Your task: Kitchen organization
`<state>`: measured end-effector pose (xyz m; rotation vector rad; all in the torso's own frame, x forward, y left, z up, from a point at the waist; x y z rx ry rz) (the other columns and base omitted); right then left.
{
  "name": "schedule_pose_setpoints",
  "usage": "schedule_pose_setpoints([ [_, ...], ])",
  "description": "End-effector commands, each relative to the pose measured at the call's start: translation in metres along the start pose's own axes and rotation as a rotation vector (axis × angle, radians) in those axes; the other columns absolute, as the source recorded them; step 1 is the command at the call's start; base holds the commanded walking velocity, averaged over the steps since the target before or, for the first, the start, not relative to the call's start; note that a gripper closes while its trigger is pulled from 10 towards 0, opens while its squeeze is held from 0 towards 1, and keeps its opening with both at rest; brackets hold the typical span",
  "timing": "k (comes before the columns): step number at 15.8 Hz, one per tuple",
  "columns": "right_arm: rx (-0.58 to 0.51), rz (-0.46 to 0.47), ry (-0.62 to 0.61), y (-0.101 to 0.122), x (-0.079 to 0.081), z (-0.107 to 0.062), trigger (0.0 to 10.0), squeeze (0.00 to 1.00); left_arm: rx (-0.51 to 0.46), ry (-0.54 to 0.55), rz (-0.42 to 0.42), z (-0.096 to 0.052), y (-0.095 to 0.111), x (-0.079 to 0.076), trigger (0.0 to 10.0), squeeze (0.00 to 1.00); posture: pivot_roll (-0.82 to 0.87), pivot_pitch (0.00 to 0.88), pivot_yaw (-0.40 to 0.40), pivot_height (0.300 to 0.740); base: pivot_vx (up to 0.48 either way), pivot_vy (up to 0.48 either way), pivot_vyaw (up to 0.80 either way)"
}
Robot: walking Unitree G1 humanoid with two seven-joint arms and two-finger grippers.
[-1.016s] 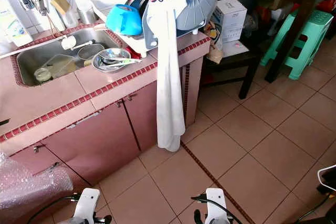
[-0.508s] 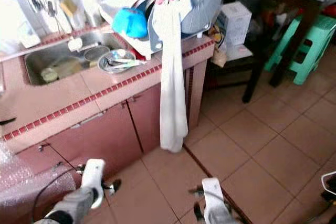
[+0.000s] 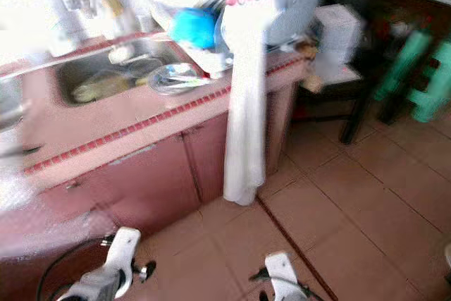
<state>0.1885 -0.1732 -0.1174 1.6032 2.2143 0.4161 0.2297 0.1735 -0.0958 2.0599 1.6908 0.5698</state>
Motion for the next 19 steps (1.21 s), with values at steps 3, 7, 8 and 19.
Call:
schedule_pose_setpoints([
  [3, -0.008, -0.033, 0.021, 0.003, 0.007, 0.001, 10.0, 0.00, -0.019, -0.030, 0.100, 0.000, 0.002, -0.003, 10.0, 0.00, 0.06, 0.000, 0.083, 0.740, 0.000, 0.000, 0.80],
  [7, -0.001, -0.057, 0.017, 0.002, 0.005, 0.000, 10.0, 0.00, -0.072, -0.079, -0.076, 0.000, 0.013, -0.008, 10.0, 0.00, 0.05, 0.000, 0.080, 0.740, 0.000, 0.000, 0.80],
  [8, -0.003, -0.011, 0.024, 0.001, 0.005, 0.000, 10.0, 0.00, -0.059, -0.112, -0.063, 0.000, 0.011, -0.012, 10.0, 0.00, 0.05, 0.000, 0.078, 0.740, 0.000, 0.000, 0.00],
  [19, -0.003, -0.113, 0.072, 0.004, 0.017, 0.001, 10.0, 0.00, 0.004, -0.157, 0.007, -0.001, -0.011, -0.024, 10.0, 0.00, 0.06, 0.000, 0.080, 0.740, 0.000, 0.176, 0.00],
])
Point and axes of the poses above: a point about 5 cm out from each wrist's last joint towards the gripper, its own z axis pointing out of the wrist towards the gripper, its own y axis along the axis of the wrist's last joint, x = y × z, the point moved 3 cm from there along z, pointing out of the wrist towards the gripper, and after that the axes turned 1 degree about -z, right-handed, at the moved point
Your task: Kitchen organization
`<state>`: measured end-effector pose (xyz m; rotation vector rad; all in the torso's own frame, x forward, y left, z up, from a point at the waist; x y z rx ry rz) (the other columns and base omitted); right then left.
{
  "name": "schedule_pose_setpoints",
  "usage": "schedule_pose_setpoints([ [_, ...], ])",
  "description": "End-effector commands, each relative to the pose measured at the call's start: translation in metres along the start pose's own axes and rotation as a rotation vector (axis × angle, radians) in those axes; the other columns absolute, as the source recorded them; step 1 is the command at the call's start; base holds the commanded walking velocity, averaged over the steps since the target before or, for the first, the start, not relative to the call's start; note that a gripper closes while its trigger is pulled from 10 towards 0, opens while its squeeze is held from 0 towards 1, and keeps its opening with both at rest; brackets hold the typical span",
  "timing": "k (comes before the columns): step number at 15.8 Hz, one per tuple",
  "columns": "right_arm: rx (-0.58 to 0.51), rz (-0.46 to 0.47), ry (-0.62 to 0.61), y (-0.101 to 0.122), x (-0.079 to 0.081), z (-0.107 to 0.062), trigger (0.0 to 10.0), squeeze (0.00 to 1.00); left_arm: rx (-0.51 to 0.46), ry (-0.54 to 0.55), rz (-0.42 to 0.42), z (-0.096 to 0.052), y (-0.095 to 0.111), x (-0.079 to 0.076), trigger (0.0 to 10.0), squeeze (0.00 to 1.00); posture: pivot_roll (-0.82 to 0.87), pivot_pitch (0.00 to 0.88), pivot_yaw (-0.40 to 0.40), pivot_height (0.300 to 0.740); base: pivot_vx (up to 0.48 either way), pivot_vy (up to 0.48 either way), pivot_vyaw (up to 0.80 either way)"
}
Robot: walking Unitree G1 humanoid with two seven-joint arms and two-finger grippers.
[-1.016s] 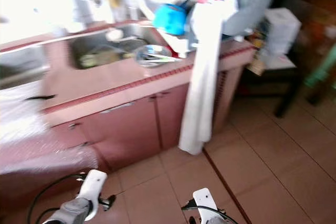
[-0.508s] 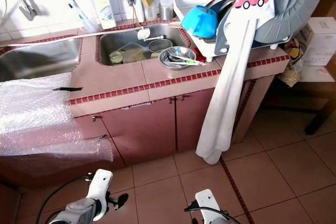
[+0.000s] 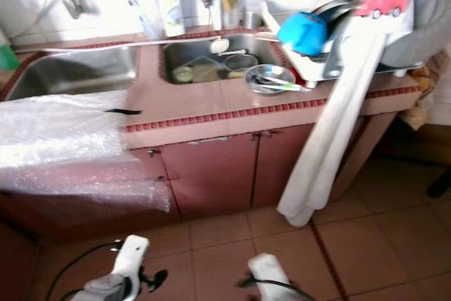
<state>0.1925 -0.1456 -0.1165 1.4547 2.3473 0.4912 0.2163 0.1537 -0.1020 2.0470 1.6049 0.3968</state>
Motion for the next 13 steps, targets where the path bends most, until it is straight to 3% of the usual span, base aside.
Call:
schedule_pose_setpoints([
  [1, 0.027, 0.004, -0.018, -0.0100, -0.0065, -0.0016, 10.0, 0.00, 0.006, -0.004, 0.014, 0.0006, -0.0009, -0.0025, 10.0, 0.00, 0.05, 0.000, 0.086, 0.740, 0.000, 0.435, 0.00],
  [13, 0.030, -0.037, -0.023, -0.0105, -0.0121, -0.0024, 10.0, 0.00, 0.001, -0.006, 0.006, 0.0002, 0.0007, -0.0008, 10.0, 0.00, 0.06, 0.000, 0.059, 0.740, 0.000, 0.432, 0.00],
])
Point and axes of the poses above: a point about 5 cm out from each wrist's last joint towards the gripper, its own z axis pointing out of the wrist towards the gripper, its own y axis along the axis of the wrist's last joint, x = y × z, the point moved 3 cm from there along z, pointing out of the wrist towards the gripper, and after that the axes turned 1 degree about -z, right-handed, at the moved point
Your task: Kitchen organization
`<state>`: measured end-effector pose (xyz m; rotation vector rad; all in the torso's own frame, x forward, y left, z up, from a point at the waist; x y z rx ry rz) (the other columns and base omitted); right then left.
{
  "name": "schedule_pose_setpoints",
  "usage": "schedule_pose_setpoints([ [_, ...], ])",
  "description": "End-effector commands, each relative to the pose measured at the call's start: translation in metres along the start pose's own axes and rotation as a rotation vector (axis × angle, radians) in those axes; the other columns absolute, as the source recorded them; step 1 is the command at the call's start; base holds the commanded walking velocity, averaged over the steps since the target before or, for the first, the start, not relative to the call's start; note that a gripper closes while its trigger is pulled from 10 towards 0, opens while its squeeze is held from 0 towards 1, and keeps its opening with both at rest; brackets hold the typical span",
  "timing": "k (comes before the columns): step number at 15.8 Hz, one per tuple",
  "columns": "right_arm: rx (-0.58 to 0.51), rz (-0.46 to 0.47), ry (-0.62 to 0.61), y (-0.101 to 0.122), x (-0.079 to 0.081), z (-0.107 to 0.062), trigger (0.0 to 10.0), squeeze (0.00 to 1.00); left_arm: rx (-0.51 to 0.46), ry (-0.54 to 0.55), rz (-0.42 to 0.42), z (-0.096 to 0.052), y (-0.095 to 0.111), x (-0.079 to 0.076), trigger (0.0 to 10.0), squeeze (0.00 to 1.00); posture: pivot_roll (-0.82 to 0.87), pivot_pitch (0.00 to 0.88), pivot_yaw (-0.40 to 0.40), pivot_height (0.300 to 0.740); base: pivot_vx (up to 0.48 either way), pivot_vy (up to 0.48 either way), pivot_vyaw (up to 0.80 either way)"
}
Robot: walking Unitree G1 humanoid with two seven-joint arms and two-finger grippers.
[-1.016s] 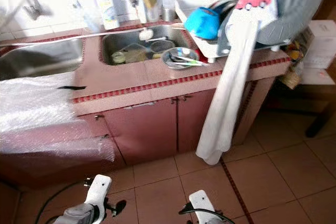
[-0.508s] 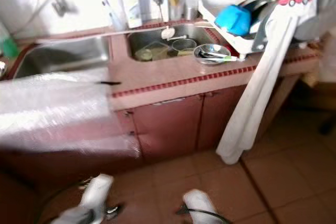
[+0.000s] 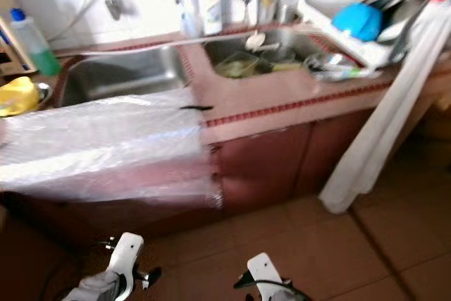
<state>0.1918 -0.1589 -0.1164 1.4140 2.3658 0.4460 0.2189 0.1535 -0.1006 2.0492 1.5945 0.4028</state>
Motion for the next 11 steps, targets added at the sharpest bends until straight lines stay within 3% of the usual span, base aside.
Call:
schedule_pose_setpoints([
  [1, 0.013, -0.002, -0.003, -0.0043, -0.0004, -0.0004, 10.0, 0.00, 0.006, -0.004, -0.005, 0.0000, -0.0020, -0.0012, 10.0, 0.00, 0.06, 0.000, 0.059, 0.740, 0.000, 0.262, 0.00],
  [11, 0.013, -0.021, 0.005, -0.0036, 0.0026, 0.0000, 10.0, 0.00, 0.000, -0.014, 0.068, 0.0012, 0.0002, -0.0061, 10.0, 0.00, 0.06, 0.000, 0.065, 0.740, 0.000, 0.000, 0.00],
])
Point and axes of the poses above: a point about 5 cm out from each wrist's last joint towards the gripper, its own z axis pointing out of the wrist towards the gripper, its own y axis along the axis of the wrist's last joint, x = y × z, the point moved 3 cm from there along z, pointing out of the wrist towards the gripper, and after that the axes turned 1 degree about -z, right-handed, at the moved point
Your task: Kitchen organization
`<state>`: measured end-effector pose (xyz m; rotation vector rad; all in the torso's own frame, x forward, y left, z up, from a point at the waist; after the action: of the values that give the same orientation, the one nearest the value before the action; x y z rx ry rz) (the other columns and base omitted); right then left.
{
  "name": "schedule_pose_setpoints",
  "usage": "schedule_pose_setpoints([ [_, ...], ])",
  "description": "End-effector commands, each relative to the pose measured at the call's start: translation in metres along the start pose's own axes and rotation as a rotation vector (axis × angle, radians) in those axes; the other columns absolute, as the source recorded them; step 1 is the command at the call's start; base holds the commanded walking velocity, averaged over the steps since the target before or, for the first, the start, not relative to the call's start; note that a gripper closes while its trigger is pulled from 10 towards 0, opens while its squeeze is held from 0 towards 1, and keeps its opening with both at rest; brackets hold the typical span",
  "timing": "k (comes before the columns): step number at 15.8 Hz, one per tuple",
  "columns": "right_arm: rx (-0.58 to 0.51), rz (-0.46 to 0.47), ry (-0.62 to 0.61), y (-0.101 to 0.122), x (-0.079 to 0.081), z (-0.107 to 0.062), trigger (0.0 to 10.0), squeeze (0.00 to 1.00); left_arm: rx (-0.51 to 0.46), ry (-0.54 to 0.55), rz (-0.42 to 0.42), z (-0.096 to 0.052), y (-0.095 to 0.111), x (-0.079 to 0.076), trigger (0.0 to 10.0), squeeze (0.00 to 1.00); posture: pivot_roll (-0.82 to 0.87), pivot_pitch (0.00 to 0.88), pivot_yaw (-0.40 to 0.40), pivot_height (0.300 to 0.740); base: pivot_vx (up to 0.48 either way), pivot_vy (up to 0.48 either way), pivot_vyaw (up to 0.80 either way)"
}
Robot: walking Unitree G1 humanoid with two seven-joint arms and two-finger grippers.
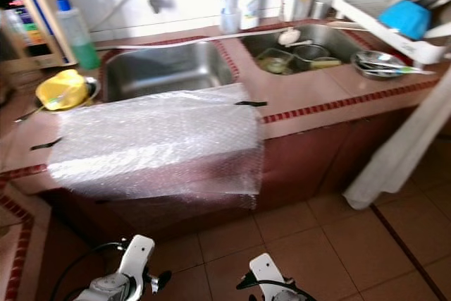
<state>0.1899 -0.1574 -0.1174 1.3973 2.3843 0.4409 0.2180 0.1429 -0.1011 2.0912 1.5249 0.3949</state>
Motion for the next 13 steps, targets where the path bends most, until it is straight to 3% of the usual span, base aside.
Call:
schedule_pose_setpoints([
  [1, 0.007, -0.005, -0.002, -0.002, 0.000, 0.000, 10.0, 0.00, 0.003, 0.012, 0.014, -0.001, -0.001, 0.004, 10.0, 0.00, 0.06, 0.000, 0.065, 0.740, 0.000, 0.000, 0.00],
  [7, 0.010, 0.000, -0.002, -0.005, 0.000, 0.000, 10.0, 0.00, 0.014, 0.009, 0.029, -0.002, -0.004, 0.005, 10.0, 0.00, 0.06, 0.000, 0.067, 0.740, 0.000, 0.000, 0.80],
  [9, 0.012, -0.002, -0.002, -0.005, 0.000, -0.001, 10.0, 0.00, 0.001, 0.019, 0.109, -0.002, -0.001, 0.006, 10.0, 0.00, 0.06, 0.000, 0.067, 0.740, 0.000, 0.000, 0.80],
  [11, 0.016, -0.014, -0.009, -0.006, -0.001, -0.001, 10.0, 0.00, -0.015, 0.028, 0.273, -0.002, 0.006, 0.007, 10.0, 0.00, 0.06, 0.000, 0.064, 0.740, 0.000, 0.000, 0.74],
  [13, 0.018, 0.001, -0.009, -0.007, 0.000, -0.001, 10.0, 0.00, -0.053, 0.031, 0.236, -0.001, 0.013, 0.006, 10.0, 0.00, 0.06, 0.000, 0.063, 0.740, 0.000, 0.000, 0.20],
])
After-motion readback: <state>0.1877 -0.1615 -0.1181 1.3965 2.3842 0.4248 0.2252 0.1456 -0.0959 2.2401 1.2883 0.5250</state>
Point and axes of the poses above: a point about 5 cm out from each wrist's last joint towards the gripper, its own z axis pointing out of the wrist towards the gripper, its own y axis along the axis of the wrist's last joint, x = y × z, the point moved 3 cm from there along z, pointing out of the wrist towards the gripper, and after that the axes turned 1 degree about -z, right-handed, at the moved point
